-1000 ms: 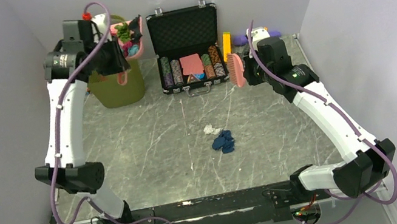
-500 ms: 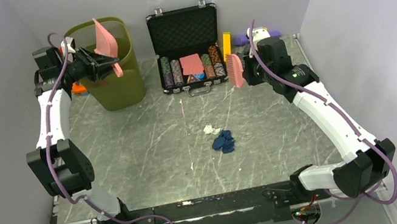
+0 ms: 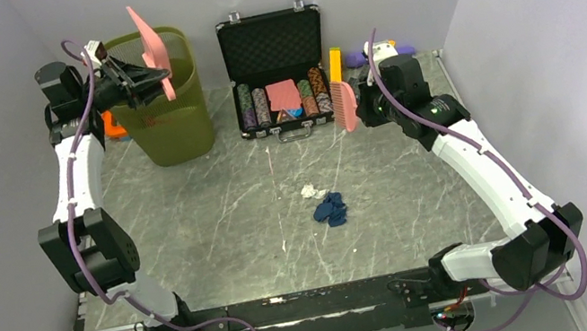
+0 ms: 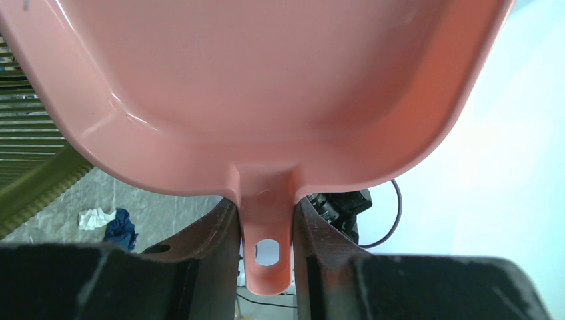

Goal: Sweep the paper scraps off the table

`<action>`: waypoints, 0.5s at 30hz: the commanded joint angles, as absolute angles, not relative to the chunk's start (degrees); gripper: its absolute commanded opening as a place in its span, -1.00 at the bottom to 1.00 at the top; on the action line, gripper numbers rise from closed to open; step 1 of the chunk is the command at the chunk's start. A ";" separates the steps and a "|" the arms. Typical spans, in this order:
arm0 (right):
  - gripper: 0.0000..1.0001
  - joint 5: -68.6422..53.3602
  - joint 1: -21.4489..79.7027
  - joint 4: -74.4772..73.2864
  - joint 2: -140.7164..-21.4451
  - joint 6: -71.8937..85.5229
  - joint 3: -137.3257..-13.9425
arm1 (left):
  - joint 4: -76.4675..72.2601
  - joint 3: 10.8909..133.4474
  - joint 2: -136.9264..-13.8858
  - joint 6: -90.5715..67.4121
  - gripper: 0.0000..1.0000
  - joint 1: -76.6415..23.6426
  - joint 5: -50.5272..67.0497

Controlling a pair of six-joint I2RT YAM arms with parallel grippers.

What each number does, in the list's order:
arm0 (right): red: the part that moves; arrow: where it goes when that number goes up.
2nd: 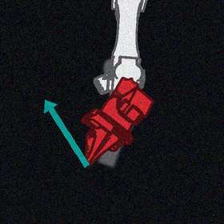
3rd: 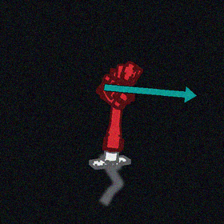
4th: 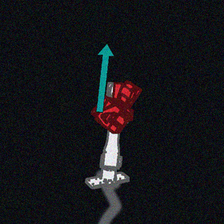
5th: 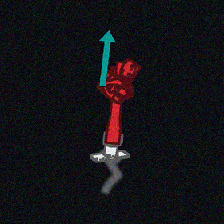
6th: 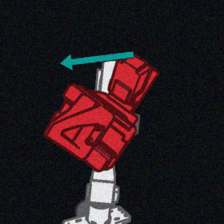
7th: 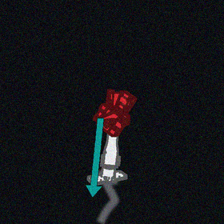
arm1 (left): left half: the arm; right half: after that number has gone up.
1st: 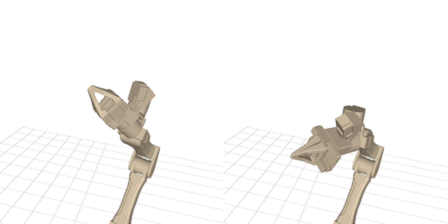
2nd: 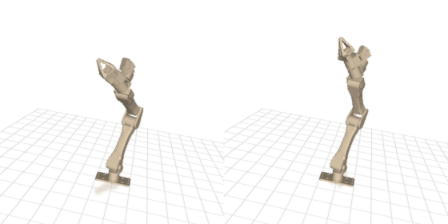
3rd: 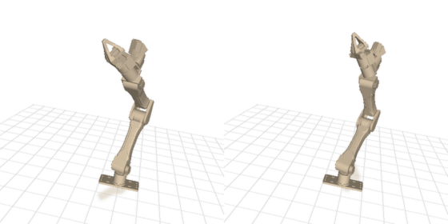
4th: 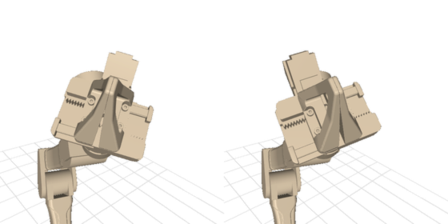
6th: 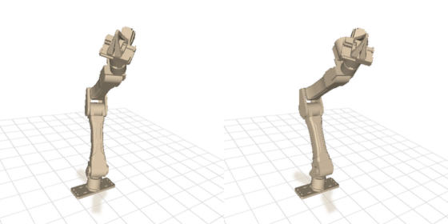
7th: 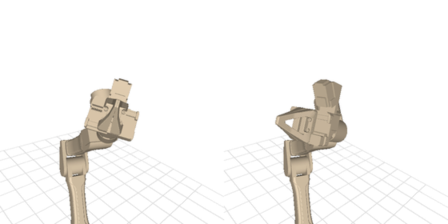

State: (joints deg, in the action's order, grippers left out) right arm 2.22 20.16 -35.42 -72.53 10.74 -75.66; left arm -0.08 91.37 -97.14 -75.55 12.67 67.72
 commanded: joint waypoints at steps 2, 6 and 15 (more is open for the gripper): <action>-1.00 0.35 19.93 -32.81 -71.30 11.82 -76.35 | 4.33 96.20 -92.74 -68.92 -1.00 11.73 69.32; -1.00 -2.58 19.89 -33.87 -71.46 16.15 -76.83 | 27.95 104.67 -92.24 -49.52 -1.00 7.19 62.66; -1.00 -11.56 20.00 -37.48 -70.83 28.65 -77.71 | 61.60 113.48 -91.25 -17.56 -1.00 -15.84 29.85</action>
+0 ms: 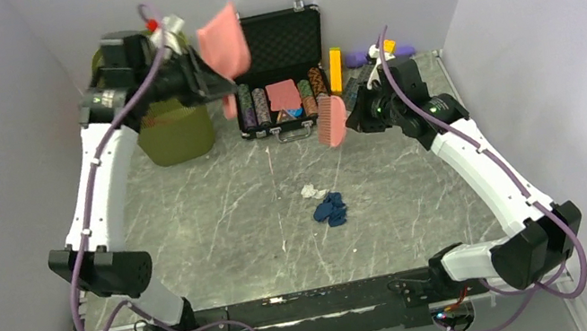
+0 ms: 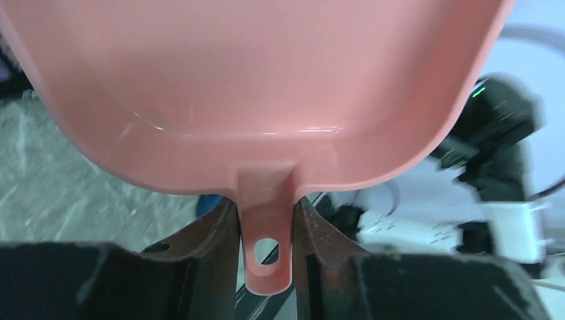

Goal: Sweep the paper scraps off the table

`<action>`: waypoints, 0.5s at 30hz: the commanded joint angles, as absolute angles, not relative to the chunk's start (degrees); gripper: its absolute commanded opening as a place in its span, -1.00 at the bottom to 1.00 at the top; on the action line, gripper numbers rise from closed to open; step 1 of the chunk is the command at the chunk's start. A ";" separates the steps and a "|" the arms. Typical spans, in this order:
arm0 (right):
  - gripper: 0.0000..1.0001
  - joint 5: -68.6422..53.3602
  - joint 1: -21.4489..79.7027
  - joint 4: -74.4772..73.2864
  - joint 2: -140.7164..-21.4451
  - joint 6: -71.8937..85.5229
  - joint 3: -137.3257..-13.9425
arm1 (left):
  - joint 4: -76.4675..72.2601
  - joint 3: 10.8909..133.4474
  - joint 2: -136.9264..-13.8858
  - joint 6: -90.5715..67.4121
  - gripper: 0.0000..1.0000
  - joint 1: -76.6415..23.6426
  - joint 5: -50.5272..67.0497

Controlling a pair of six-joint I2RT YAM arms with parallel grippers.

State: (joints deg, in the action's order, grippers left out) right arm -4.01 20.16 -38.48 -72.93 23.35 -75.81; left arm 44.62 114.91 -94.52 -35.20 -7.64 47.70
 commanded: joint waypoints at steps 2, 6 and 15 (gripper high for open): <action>-1.00 -12.70 20.04 -33.86 -67.44 29.21 -76.24 | 63.41 108.78 -89.32 -13.87 -1.00 -20.58 22.36; -1.00 -11.05 20.04 -27.11 -59.41 29.33 -73.20 | 61.80 95.41 -84.90 -12.00 -1.00 -27.48 9.93; -1.00 -17.73 20.46 -15.23 -54.01 34.90 -66.86 | 57.84 82.64 -81.58 -14.51 -1.00 -37.99 2.25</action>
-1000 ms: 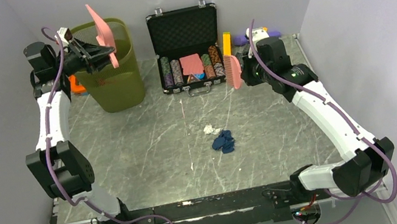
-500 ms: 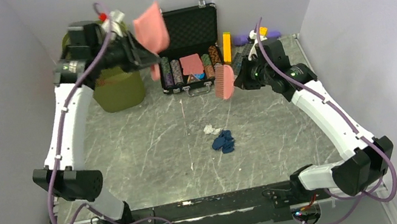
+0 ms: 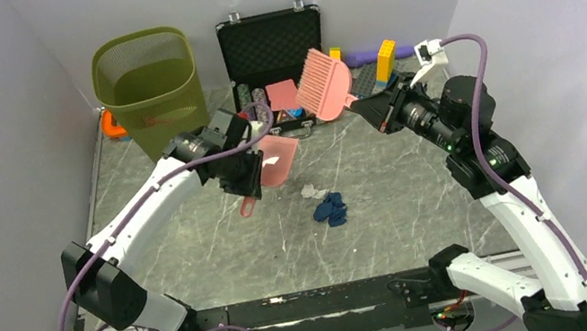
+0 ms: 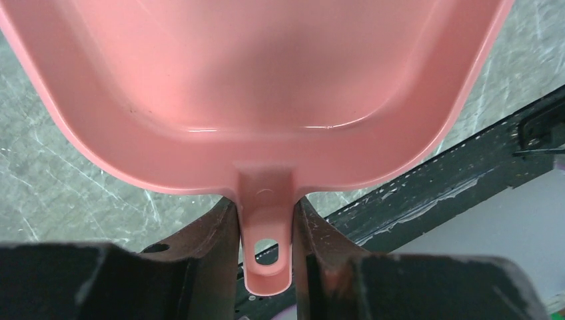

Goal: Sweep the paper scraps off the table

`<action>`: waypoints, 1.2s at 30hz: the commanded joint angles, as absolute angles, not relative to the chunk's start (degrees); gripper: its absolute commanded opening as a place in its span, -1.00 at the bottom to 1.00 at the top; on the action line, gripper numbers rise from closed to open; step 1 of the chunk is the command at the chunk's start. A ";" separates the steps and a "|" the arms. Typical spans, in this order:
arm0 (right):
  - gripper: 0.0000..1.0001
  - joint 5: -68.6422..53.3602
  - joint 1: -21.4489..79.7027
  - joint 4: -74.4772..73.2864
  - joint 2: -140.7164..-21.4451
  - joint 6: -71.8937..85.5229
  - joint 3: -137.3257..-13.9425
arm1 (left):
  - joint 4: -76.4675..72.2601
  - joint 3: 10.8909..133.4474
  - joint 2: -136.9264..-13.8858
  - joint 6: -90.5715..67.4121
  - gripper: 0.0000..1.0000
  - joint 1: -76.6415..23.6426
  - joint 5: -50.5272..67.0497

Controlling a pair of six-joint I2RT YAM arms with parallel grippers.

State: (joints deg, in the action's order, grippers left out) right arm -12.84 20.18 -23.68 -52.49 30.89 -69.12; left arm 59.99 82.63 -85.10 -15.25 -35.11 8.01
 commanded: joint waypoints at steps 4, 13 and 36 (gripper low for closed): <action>-1.00 -17.74 22.68 -13.16 -55.47 37.65 -64.40 | 57.63 82.69 -81.17 -15.72 -1.00 -39.54 1.96; -1.00 -12.90 28.54 -9.55 -57.12 40.67 -57.29 | 58.20 86.36 -79.57 -16.17 -1.00 -42.53 3.57; -1.00 6.68 33.02 -27.22 -57.18 39.09 -59.70 | 56.72 79.23 -76.92 -15.54 -1.00 -43.07 0.18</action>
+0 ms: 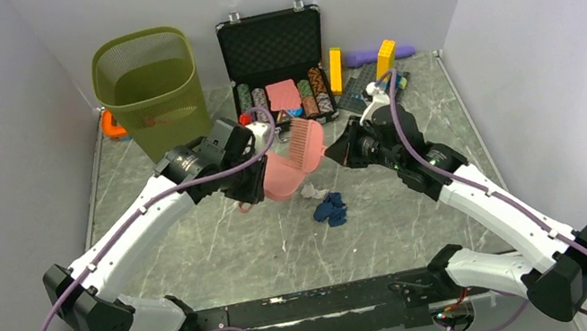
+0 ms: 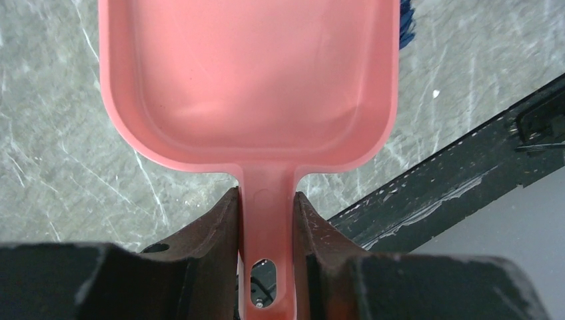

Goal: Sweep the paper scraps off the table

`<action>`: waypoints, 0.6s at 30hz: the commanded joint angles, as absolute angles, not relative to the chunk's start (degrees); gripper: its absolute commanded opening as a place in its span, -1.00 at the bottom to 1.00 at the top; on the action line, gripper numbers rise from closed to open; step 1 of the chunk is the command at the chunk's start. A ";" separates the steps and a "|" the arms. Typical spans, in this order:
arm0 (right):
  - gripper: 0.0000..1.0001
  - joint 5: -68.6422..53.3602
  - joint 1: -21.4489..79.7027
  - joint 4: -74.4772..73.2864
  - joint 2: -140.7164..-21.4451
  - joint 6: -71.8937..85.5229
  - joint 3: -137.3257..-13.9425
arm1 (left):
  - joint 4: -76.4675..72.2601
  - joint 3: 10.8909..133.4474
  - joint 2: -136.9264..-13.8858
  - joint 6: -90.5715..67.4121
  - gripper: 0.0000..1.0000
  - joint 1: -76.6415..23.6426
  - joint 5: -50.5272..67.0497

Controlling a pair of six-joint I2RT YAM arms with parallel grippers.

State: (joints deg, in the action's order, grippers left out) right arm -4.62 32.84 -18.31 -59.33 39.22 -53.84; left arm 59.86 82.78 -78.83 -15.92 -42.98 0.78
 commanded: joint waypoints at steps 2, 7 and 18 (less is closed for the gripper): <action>-1.00 12.90 32.77 -31.99 -56.97 40.61 -61.84 | 55.63 75.45 -75.35 -15.84 -1.00 -43.07 -1.74; -1.00 15.39 31.92 -35.04 -57.20 38.36 -61.79 | 53.78 67.36 -69.54 -16.25 -1.00 -43.08 -0.63; -1.00 24.18 31.80 -62.32 -74.33 27.38 -76.15 | 58.42 59.21 -62.72 -13.18 -1.00 -47.49 1.80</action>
State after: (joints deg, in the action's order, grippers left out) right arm 18.74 31.86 -50.24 -70.83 32.18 -71.26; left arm 58.30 61.23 -62.65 -14.24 -45.28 1.72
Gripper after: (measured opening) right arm 0.110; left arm 0.329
